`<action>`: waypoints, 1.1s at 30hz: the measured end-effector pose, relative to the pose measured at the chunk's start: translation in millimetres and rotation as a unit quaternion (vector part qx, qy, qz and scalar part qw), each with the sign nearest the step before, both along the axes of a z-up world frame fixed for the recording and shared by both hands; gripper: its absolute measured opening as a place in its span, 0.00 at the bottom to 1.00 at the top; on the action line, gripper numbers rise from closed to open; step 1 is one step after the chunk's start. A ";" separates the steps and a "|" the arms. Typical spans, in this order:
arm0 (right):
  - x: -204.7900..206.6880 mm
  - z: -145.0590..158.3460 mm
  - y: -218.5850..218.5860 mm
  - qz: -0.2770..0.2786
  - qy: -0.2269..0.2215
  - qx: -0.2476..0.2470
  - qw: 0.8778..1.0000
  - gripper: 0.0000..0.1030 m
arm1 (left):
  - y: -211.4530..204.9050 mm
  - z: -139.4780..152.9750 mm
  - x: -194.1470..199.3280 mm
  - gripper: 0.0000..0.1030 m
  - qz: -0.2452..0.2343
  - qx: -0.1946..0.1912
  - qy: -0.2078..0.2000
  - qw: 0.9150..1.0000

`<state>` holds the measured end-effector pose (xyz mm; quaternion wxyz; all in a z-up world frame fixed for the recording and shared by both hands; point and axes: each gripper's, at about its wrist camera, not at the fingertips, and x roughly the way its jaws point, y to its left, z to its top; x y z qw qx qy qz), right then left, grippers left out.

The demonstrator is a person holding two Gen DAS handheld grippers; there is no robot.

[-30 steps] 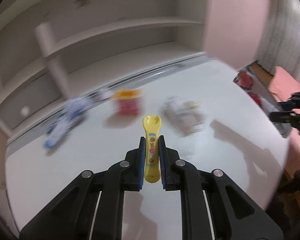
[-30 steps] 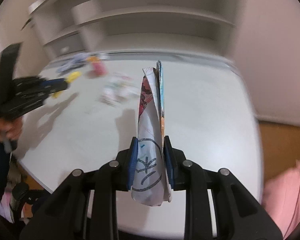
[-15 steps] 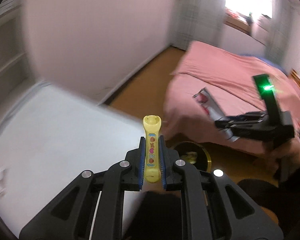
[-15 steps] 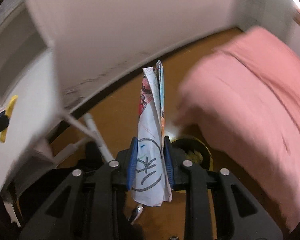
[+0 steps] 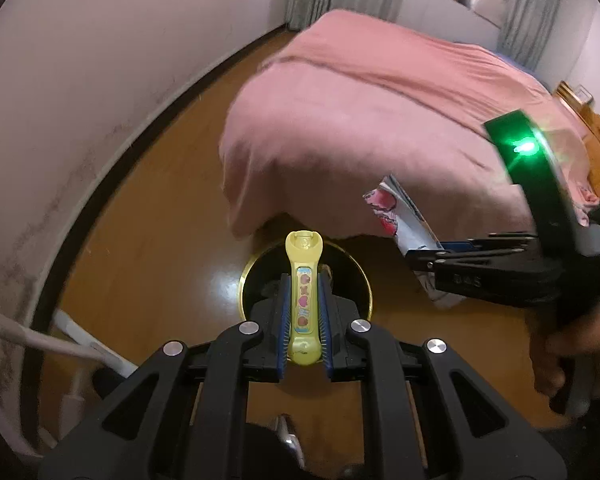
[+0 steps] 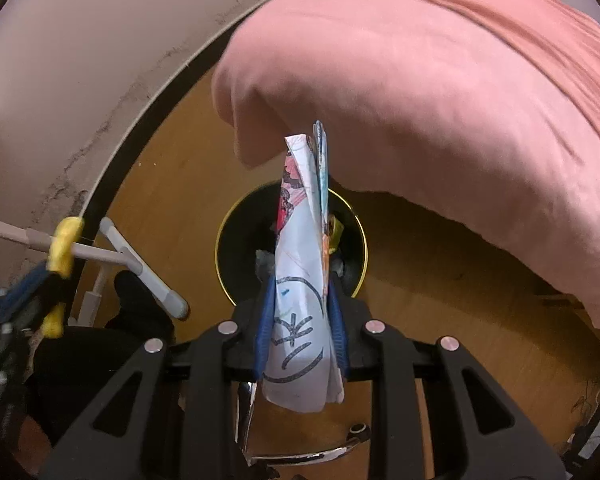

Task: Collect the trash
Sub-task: 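Carry both items over the bin and open both tools to drop them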

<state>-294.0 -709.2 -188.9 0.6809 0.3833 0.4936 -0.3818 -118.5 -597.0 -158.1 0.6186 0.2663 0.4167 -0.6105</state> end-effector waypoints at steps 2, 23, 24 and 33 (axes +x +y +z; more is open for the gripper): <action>1.2 -8.0 -2.0 0.002 0.008 0.003 1.000 0.25 | -9.8 -17.3 -2.0 0.12 0.009 0.013 0.018 1.000; -0.8 -27.4 -4.0 0.000 0.012 0.027 1.000 0.25 | -3.6 -54.6 -13.9 0.12 -0.006 0.022 0.027 0.999; -0.3 -27.4 -4.1 0.000 0.011 0.026 1.000 0.25 | -3.8 -53.8 -14.2 0.12 -0.009 0.022 0.026 0.999; 0.7 -27.6 -1.8 0.003 0.004 0.029 1.000 0.26 | 1.8 -39.9 -12.3 0.53 0.000 0.008 0.023 1.000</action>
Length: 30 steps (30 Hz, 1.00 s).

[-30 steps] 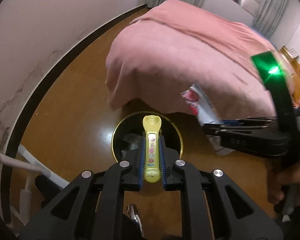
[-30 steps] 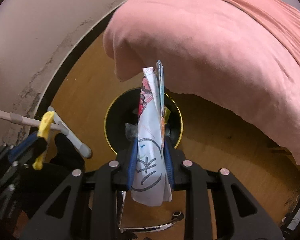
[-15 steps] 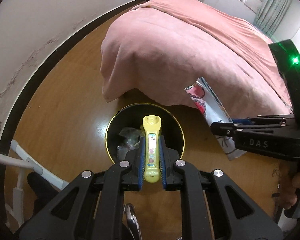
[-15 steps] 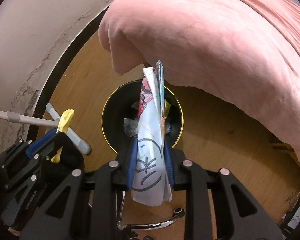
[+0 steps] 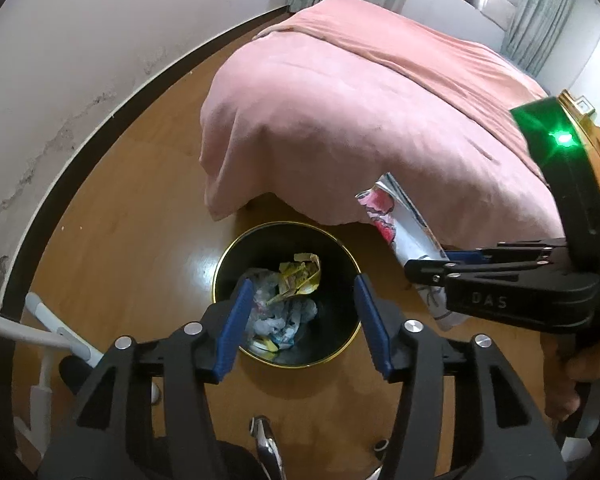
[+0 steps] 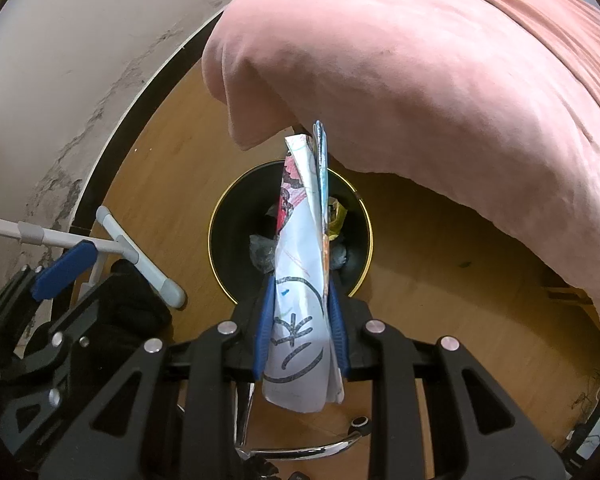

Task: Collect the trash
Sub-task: 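Carry both items over the bin and open both tools to drop them, then move both tools back to the desk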

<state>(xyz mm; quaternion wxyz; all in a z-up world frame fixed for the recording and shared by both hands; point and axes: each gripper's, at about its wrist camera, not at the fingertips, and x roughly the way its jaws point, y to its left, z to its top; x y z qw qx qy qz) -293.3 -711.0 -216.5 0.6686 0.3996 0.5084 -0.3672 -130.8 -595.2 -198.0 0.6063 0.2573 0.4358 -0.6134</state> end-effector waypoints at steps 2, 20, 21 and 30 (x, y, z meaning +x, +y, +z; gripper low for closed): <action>0.7 1.2 0.0 0.001 -0.003 -0.002 1.000 0.26 | 1.9 4.3 -0.3 0.57 -0.002 -0.004 -0.004 1.000; 8.0 44.9 6.5 0.006 -0.010 -0.090 0.996 0.65 | 47.8 98.9 4.7 0.76 -0.007 -0.063 -0.049 0.997; 10.0 54.5 9.7 0.012 -0.002 -0.101 0.995 0.65 | 55.4 109.8 6.6 0.79 -0.010 -0.069 -0.047 0.996; 90.6 195.5 93.6 0.115 -0.097 -0.223 0.963 0.76 | 165.3 202.6 80.6 0.89 0.055 -0.110 -0.090 0.988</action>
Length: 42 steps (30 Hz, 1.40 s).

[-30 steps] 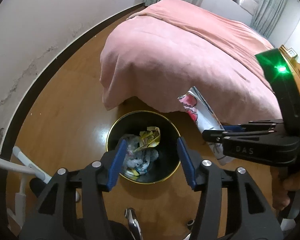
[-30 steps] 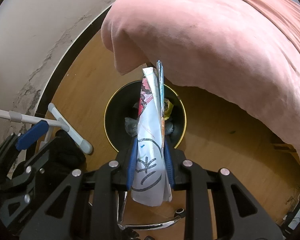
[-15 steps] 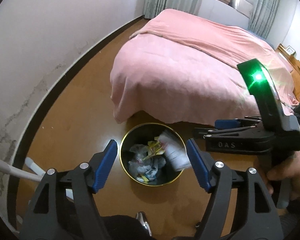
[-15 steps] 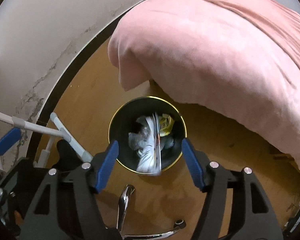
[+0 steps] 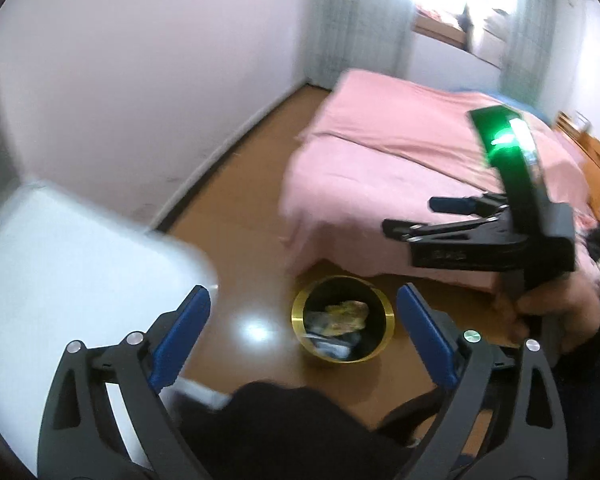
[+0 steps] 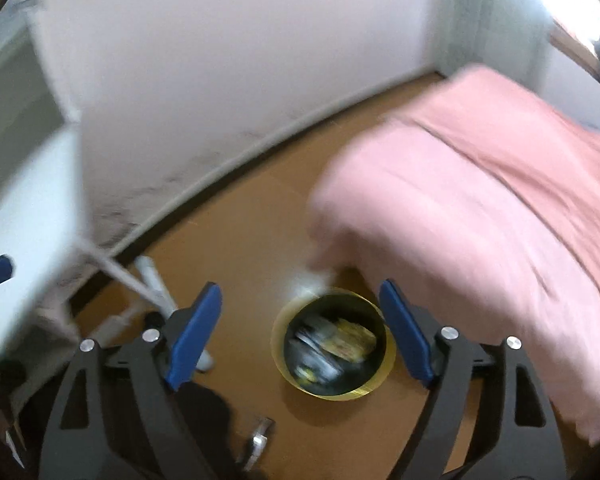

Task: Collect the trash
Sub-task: 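Move both tools back to the desk, then grasp the blue-white wrapper with the left tool while the right tool grasps the floral mask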

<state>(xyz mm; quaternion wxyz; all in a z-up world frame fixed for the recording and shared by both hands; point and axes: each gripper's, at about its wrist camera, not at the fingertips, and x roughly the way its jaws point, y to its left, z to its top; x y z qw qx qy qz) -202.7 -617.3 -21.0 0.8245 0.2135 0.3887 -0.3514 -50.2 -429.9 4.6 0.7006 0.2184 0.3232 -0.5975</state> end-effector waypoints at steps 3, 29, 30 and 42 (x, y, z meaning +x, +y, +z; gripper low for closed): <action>62.0 29.3 45.4 0.088 -0.033 -0.007 0.996 0.77 | 58.0 16.9 54.0 0.89 0.070 -0.011 -0.020 0.997; 440.2 10.2 333.1 0.483 0.053 -0.016 0.874 0.82 | 393.9 -5.9 360.5 0.89 0.403 0.091 -0.096 0.906; 441.5 8.3 334.7 0.484 0.055 -0.020 0.873 0.78 | 390.2 -8.5 368.1 0.89 0.404 0.096 -0.098 0.905; 404.7 21.5 315.1 0.476 0.041 -0.009 0.879 0.20 | 370.7 -36.8 402.5 0.42 0.397 0.132 -0.123 0.900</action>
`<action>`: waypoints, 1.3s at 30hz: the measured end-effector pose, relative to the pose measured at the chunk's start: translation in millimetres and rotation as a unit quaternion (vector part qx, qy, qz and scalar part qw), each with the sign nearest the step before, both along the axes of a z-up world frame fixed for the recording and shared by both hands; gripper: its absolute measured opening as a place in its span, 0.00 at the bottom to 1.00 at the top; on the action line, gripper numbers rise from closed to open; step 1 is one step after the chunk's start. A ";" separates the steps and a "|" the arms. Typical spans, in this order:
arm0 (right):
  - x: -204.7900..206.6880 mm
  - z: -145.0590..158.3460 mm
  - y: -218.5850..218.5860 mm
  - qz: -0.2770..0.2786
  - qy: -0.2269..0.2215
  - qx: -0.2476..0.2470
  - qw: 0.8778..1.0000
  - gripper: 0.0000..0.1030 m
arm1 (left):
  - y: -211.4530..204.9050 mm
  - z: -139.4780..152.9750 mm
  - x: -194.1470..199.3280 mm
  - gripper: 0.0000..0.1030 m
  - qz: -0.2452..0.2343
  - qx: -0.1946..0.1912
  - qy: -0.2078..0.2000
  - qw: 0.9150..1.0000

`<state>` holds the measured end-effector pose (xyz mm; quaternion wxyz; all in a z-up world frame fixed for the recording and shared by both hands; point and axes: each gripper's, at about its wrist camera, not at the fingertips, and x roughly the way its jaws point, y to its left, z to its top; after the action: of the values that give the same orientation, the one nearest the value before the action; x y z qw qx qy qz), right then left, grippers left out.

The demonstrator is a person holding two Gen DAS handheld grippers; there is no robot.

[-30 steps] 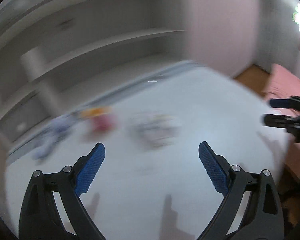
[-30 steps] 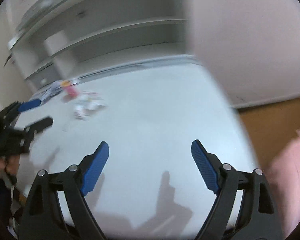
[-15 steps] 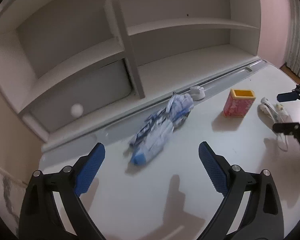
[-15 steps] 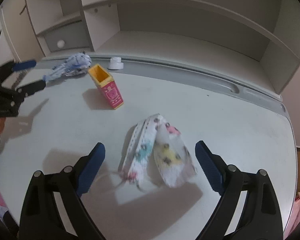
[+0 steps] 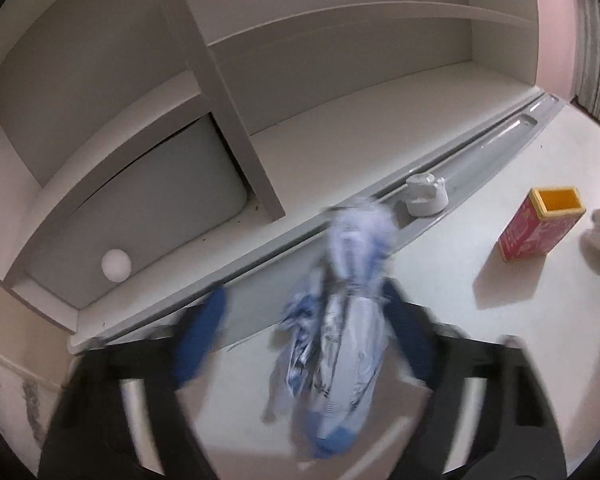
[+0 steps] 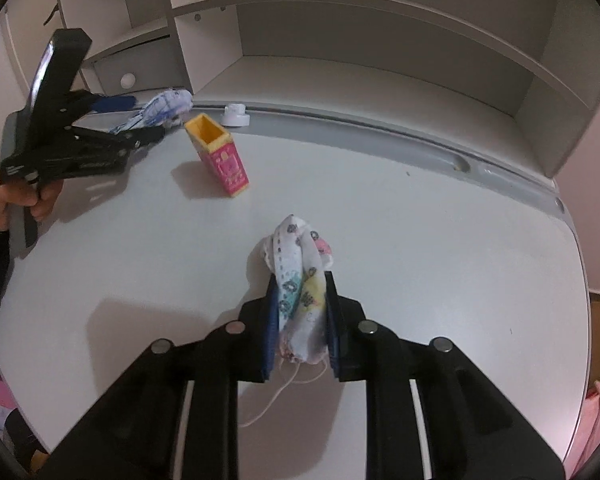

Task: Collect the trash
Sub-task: 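Grasp the blue-white wrapper with the left tool while the right tool grasps the floral mask, then carry both items over the bin and open the left tool to drop the wrapper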

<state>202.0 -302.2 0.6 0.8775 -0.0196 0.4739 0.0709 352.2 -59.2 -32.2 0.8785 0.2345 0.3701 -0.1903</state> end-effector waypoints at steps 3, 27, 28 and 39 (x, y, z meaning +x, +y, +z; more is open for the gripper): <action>-19.3 2.7 -11.5 -0.013 -0.003 0.007 1.000 0.20 | -0.5 2.1 -4.4 0.34 0.016 0.001 0.003 1.000; -372.0 -23.2 -307.5 -0.433 -0.005 0.027 0.901 0.20 | -293.6 66.1 -308.1 0.34 -0.273 -0.120 0.050 0.953; -384.8 -27.6 -313.9 -0.446 -0.001 0.025 0.895 0.20 | -316.7 59.0 -329.3 0.34 -0.298 -0.121 0.057 0.945; -479.7 -102.7 -384.4 -0.548 0.046 0.059 0.833 0.20 | -475.4 -59.6 -457.6 0.34 -0.414 -0.086 0.192 0.886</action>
<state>-277.7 -686.6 -102.2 0.7493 0.2986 0.4412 -0.3933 -105.3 -534.6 -91.7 0.6482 0.2492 0.3832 -0.6090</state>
